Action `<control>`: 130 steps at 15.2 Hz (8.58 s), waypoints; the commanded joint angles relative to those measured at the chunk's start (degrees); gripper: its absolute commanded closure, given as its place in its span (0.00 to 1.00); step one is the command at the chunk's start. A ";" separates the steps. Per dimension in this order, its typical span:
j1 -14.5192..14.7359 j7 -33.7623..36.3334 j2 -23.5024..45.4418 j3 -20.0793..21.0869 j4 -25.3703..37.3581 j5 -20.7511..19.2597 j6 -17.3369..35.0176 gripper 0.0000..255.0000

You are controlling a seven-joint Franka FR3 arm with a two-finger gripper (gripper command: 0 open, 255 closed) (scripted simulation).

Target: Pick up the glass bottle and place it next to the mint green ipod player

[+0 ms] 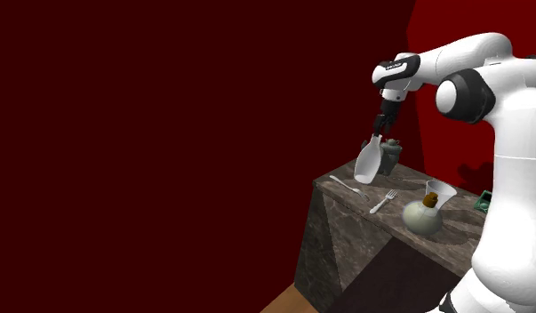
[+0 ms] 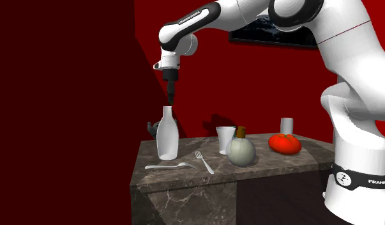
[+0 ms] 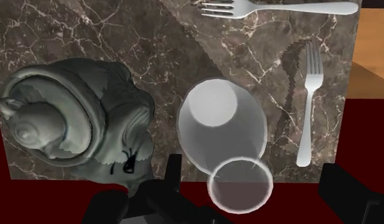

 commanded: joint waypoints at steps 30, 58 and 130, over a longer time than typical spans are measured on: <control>-0.37 -0.38 0.73 0.12 0.19 0.41 0.53 1.00; -5.11 -0.44 2.49 -0.50 24.00 1.12 -21.28 1.00; -23.11 -41.56 -27.62 -19.76 -12.80 -15.07 -9.46 1.00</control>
